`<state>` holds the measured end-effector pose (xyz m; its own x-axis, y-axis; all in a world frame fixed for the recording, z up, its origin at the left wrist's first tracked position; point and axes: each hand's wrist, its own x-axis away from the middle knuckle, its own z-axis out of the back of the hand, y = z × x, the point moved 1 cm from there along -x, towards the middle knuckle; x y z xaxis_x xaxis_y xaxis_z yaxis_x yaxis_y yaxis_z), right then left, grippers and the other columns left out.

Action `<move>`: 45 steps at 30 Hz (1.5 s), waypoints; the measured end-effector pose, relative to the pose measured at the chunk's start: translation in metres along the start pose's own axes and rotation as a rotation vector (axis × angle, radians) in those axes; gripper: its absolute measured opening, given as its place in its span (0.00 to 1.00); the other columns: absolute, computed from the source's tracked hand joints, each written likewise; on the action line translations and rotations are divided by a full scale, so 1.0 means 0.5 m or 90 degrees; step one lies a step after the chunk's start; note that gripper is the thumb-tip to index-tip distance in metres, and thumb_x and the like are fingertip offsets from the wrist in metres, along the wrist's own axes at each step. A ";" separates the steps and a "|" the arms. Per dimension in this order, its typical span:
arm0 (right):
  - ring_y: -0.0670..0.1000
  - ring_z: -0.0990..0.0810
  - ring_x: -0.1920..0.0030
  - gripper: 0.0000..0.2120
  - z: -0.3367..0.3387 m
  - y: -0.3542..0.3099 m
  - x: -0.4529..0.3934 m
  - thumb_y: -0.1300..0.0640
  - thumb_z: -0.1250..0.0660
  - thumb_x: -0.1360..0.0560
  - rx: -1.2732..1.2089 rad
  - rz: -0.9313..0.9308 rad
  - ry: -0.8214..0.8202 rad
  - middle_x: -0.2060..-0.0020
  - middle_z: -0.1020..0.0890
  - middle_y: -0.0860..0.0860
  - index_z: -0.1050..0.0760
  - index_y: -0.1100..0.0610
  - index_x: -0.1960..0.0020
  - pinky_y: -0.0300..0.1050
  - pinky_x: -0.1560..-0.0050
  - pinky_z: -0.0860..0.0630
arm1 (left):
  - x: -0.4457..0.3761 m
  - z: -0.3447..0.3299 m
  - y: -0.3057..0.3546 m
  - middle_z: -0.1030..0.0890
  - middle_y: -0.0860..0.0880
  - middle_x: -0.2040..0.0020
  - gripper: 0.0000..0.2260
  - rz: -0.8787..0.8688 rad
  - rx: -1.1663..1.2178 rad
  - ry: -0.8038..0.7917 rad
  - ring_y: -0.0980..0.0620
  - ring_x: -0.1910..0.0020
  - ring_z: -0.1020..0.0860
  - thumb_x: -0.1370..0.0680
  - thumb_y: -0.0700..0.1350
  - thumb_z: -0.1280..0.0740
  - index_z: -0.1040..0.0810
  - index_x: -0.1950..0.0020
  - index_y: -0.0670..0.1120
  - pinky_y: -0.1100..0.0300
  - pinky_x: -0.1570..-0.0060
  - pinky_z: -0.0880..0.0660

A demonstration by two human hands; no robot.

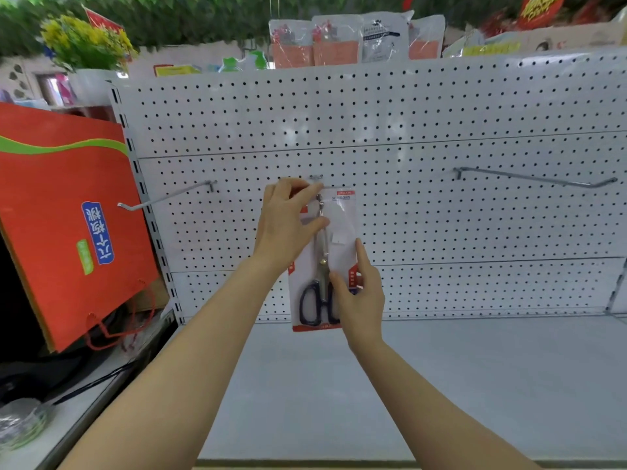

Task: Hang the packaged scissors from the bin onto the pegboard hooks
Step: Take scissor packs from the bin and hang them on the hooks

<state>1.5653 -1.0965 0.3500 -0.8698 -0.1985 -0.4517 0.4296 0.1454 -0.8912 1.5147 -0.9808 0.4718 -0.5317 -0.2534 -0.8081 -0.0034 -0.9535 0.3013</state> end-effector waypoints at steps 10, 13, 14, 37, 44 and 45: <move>0.48 0.21 0.47 0.30 0.029 -0.002 -0.023 0.48 0.31 0.26 0.118 0.033 -0.035 0.44 0.22 0.47 0.37 0.41 0.26 0.52 0.48 0.20 | 0.004 0.017 0.010 0.29 0.50 0.37 0.29 -0.006 0.004 -0.042 0.50 0.38 0.36 0.27 0.46 0.25 0.29 0.27 0.49 0.67 0.41 0.38; 0.46 0.21 0.46 0.33 0.039 -0.015 -0.022 0.48 0.30 0.27 0.133 0.022 -0.044 0.42 0.23 0.46 0.39 0.44 0.25 0.52 0.45 0.21 | 0.007 0.023 0.010 0.29 0.50 0.36 0.32 -0.001 0.004 -0.063 0.49 0.36 0.36 0.27 0.46 0.25 0.32 0.25 0.49 0.64 0.38 0.36; 0.45 0.22 0.44 0.34 0.043 -0.021 -0.021 0.48 0.29 0.27 0.145 0.025 -0.047 0.41 0.23 0.45 0.39 0.44 0.24 0.50 0.44 0.22 | 0.007 0.026 0.009 0.29 0.50 0.34 0.33 -0.005 -0.003 -0.061 0.48 0.35 0.36 0.27 0.47 0.25 0.33 0.24 0.49 0.60 0.35 0.35; 0.59 0.25 0.38 0.30 0.441 -0.119 0.152 0.48 0.29 0.28 0.622 0.383 0.009 0.37 0.23 0.56 0.29 0.61 0.31 0.53 0.36 0.32 | 0.316 0.030 0.230 0.27 0.45 0.33 0.34 -0.067 -0.210 -0.124 0.42 0.34 0.31 0.28 0.59 0.29 0.32 0.28 0.43 0.49 0.35 0.36; 0.61 0.23 0.41 0.29 0.631 -0.074 0.244 0.49 0.30 0.29 0.718 0.303 0.011 0.40 0.21 0.59 0.27 0.63 0.33 0.56 0.39 0.30 | 0.424 -0.105 0.385 0.30 0.44 0.31 0.34 -0.085 -0.145 -0.243 0.42 0.32 0.34 0.26 0.59 0.31 0.35 0.26 0.44 0.49 0.31 0.38; 0.61 0.22 0.41 0.29 0.657 -0.064 0.255 0.49 0.30 0.30 0.736 0.292 0.014 0.41 0.21 0.59 0.27 0.63 0.33 0.56 0.40 0.29 | 0.434 -0.127 0.405 0.30 0.44 0.30 0.34 -0.093 -0.135 -0.259 0.42 0.32 0.34 0.26 0.59 0.31 0.35 0.26 0.45 0.49 0.32 0.38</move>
<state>1.5204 -1.4447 0.3073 -0.5816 -0.3378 -0.7400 0.6470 -0.7435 -0.1691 1.4524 -1.2393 0.3254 -0.8272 -0.0708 -0.5574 0.0482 -0.9973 0.0551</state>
